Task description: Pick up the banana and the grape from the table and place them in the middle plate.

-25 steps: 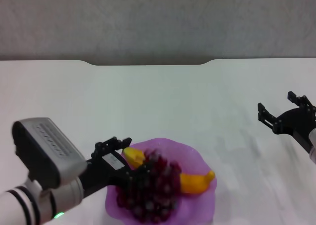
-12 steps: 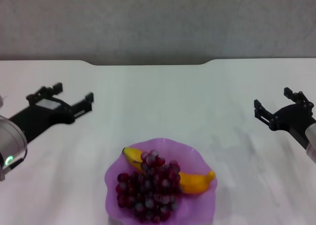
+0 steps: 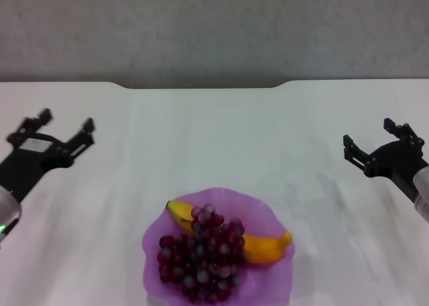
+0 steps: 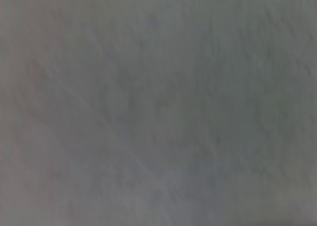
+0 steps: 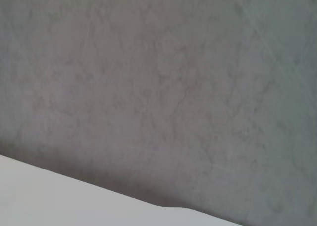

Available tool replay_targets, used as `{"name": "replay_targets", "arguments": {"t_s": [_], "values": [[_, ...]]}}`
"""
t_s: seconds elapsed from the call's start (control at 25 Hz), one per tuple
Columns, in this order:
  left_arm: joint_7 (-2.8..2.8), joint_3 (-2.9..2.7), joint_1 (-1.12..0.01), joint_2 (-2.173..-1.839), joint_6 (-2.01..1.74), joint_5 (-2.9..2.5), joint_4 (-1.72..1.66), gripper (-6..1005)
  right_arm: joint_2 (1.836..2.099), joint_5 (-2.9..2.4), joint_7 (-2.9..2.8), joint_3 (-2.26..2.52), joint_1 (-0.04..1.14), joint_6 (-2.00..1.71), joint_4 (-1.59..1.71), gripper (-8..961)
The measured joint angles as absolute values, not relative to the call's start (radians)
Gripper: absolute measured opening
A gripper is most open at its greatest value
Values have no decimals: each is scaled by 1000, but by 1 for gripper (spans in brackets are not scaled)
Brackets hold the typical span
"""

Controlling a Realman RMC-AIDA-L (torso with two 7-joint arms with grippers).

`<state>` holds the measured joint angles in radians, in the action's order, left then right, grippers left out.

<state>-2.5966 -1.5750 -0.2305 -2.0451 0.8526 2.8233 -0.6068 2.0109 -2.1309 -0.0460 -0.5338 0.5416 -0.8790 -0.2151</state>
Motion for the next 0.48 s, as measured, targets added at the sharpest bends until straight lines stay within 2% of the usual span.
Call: {"name": "replay_targets", "arguments": {"t_s": [0.2, 0.48], "values": [[-2793, -1439, -349, -2051, 1131, 2891, -268, 880, 2011, -2130, -36, -534, 542, -884, -216, 892], [-2760, -1279, -419, -2050, 1114, 2896, -92, 878, 2018, -2002, 130, -558, 509, -909, -240, 892]]}}
